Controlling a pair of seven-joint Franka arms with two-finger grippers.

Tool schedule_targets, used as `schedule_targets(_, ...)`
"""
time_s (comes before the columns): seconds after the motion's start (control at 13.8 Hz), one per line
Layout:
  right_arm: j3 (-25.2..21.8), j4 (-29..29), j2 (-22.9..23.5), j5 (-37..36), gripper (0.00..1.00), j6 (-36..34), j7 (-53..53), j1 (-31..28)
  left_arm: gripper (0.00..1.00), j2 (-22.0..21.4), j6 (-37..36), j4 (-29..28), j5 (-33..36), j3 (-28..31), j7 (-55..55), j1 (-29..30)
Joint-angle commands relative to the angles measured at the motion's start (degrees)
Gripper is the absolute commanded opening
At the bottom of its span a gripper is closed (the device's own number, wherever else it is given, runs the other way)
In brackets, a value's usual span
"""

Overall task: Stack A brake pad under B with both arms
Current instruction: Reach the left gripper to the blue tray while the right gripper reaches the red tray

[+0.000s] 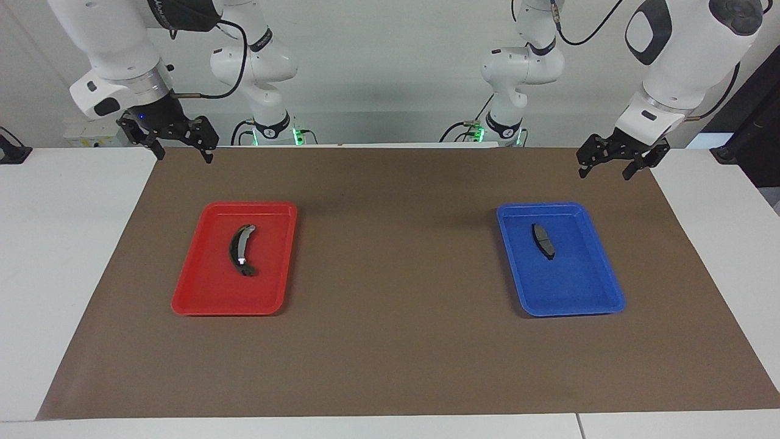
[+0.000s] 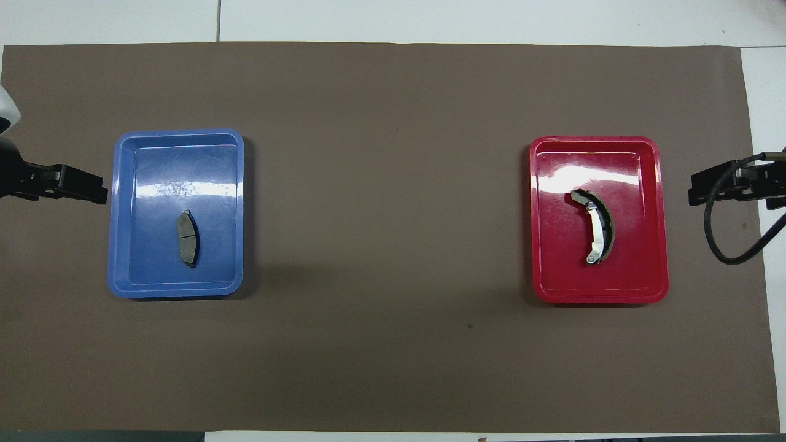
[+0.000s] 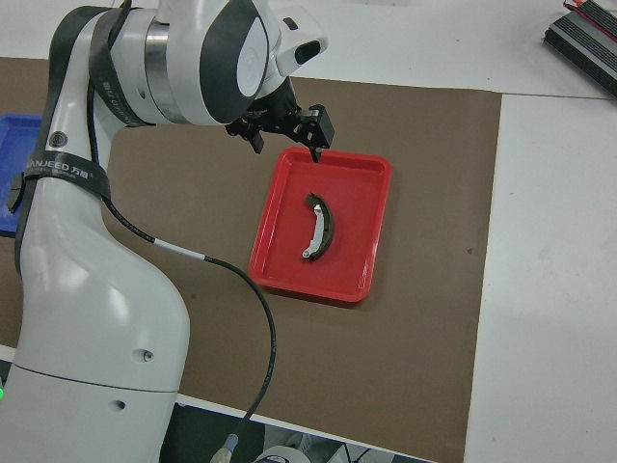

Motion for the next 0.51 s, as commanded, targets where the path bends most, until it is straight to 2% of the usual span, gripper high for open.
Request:
schedule_targets(0.0,0.29,0.09,-0.08,1.31,1.00,-0.41,-0.07,-0.53,0.99,0.76,-1.48,1.65,0.12,-0.30,-0.23,0.52)
schedule_targets(0.44,0.29,0.09,-0.08,1.31,1.00,-0.32,-0.07,-0.53,0.99,0.59,-0.17,0.77,0.12,-0.30,-0.05,0.61)
